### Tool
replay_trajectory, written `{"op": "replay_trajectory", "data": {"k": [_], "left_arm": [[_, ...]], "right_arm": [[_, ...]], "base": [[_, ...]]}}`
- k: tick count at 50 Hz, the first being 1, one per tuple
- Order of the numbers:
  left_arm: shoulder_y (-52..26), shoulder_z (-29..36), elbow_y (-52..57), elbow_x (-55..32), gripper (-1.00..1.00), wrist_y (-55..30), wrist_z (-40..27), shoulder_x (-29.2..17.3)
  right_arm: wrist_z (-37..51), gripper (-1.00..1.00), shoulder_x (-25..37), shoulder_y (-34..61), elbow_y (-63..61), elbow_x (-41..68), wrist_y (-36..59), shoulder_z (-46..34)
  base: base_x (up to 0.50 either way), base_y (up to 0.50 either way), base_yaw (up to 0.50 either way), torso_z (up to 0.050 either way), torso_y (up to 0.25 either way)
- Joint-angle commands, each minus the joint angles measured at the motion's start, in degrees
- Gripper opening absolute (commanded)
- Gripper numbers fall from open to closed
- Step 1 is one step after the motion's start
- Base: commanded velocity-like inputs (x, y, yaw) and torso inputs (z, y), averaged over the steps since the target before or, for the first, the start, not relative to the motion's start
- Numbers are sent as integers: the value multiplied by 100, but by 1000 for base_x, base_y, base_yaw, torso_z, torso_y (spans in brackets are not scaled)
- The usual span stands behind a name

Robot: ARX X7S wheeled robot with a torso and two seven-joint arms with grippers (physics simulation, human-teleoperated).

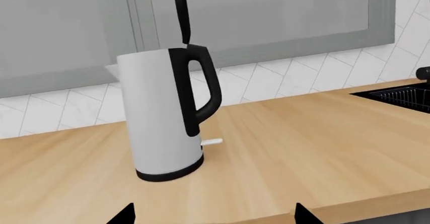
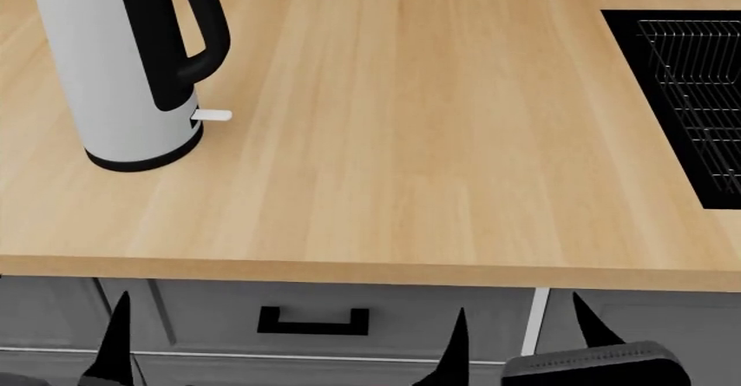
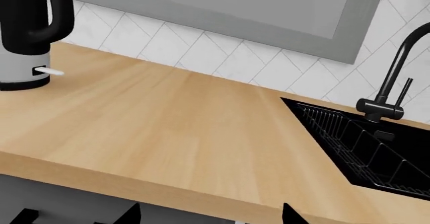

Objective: Close the lid of the electric kettle.

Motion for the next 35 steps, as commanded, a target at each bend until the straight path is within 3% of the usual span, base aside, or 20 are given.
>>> {"op": "replay_trajectory", "data": {"k": [1, 16, 20, 27, 35], "left_arm": [[-626, -256, 905, -273, 100, -1320, -24, -346], [-1815, -893, 1672, -940, 100, -3118, 17, -816], [-2057, -1090, 1680, -1969, 100, -3170, -728, -1343], [-2707, -1467, 1673, -3517, 100, -3593, -1608, -1846], [-2719, -1328, 1574, -3613, 100, -3423, -1792, -1995]], "right_arm": [[-169, 100, 416, 474, -1042, 99, 1352, 96], [-412, 100, 1033, 1583, -1999, 125, 3238, 125], [-515, 100, 1064, 1982, -2268, 237, 3794, 172], [-606, 100, 1167, 2418, -2564, 427, 4377, 203], [-195, 100, 1374, 2519, -2574, 1091, 4380, 309]], "base": [[0, 0, 0, 0, 0], [0, 0, 0, 0, 0], [0, 0, 0, 0, 0], [0, 0, 0, 0, 0], [0, 0, 0, 0, 0]]}}
